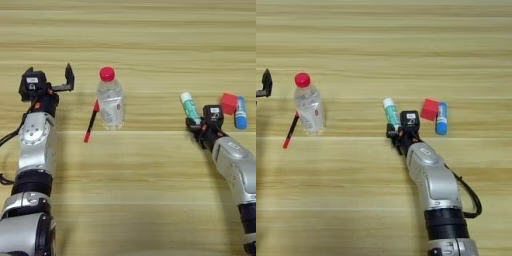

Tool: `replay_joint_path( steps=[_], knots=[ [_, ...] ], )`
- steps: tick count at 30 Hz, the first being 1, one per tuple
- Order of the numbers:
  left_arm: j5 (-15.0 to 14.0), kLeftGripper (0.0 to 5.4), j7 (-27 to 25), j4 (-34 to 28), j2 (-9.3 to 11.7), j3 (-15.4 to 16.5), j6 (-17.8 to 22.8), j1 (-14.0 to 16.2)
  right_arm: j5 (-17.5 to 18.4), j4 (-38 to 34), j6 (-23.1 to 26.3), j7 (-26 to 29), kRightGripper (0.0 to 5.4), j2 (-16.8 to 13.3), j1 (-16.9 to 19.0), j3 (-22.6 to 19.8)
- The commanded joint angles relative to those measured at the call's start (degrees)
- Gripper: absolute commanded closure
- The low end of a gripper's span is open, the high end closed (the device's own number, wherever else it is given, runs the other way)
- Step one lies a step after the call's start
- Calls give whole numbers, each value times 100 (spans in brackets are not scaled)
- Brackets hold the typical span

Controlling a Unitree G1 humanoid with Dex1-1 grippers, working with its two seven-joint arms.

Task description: Move the objects on the table

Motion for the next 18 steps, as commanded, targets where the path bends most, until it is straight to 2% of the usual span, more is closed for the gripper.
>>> replay_joint_path(
  steps=[1,9,18],
  knots=[
    [88,0,28,-25,16,1,2,2,118,-132,227,50,375,109,53,83],
    [84,0,33,-22,11,2,-2,-3,203,-260,388,53,375,251,36,240],
    [79,0,40,-187,-1,-11,47,77,302,-246,353,121,375,387,56,321]
  ],
)
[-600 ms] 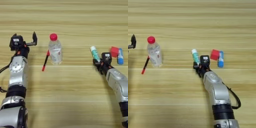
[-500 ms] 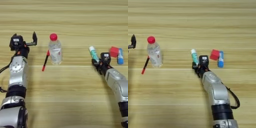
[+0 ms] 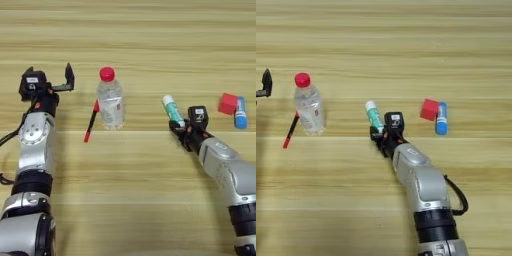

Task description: Move the objects on the table

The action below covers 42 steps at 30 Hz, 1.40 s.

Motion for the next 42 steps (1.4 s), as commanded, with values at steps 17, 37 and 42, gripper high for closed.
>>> replay_joint_path(
  steps=[17,37,42],
  knots=[
    [63,0,9,-111,24,12,57,81,-401,-289,-1438,73,146,-80,96,351],
    [-96,0,-62,-359,-39,83,-121,115,-642,405,-2693,-740,2,-613,-606,-936],
    [-407,0,-397,-996,-199,64,-376,211,-675,546,-2734,-754,2,-625,-636,-919]
  ],
)
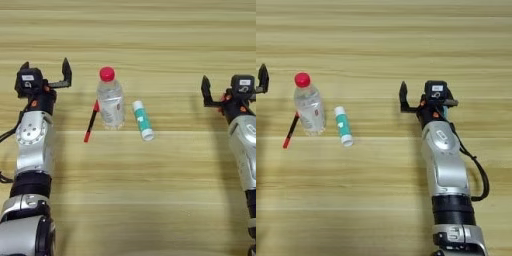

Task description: Move the objects on the table

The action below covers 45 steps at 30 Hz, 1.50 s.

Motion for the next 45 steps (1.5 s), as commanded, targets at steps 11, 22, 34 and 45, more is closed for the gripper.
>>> replay_joint_path(
  steps=[11,22,34,45],
  knots=[
    [-851,0,-1069,-2132,-471,-519,219,590,-77,239,-66,-80,2,-35,-141,8],
    [-378,0,-1551,-2613,-357,-1310,701,1016,-101,266,-61,-75,2,-19,-149,31],
    [299,0,-1475,-1856,-246,-1444,703,954,-46,248,-132,-207,2,-5,-174,-103],
    [429,0,-1491,-1519,-318,-1450,704,913,-59,244,-110,-223,2,13,-181,-91]
  ],
)
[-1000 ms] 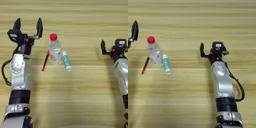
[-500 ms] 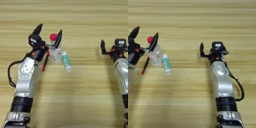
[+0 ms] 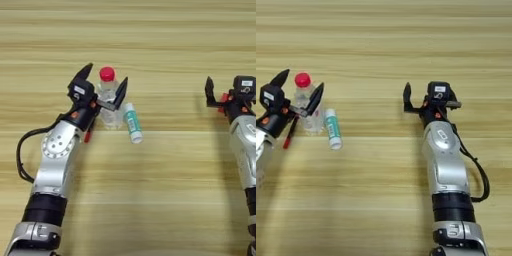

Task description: Move the objects on the table

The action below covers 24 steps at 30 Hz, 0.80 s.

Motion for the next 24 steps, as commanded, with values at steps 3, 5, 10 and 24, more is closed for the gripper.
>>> replay_joint_path(
  steps=[3,5,10,24],
  knots=[
    [26,0,32,366,-32,21,97,-164,29,14,-4,4,2,-2,-87,-1],
    [33,0,35,470,-27,35,77,-203,28,2,5,6,2,1,-81,6],
    [50,0,42,648,3,70,31,-270,20,-23,30,1,2,11,-74,26],
    [97,0,50,823,-8,60,-31,-331,20,-6,43,3,2,-2,-71,53]
  ],
)
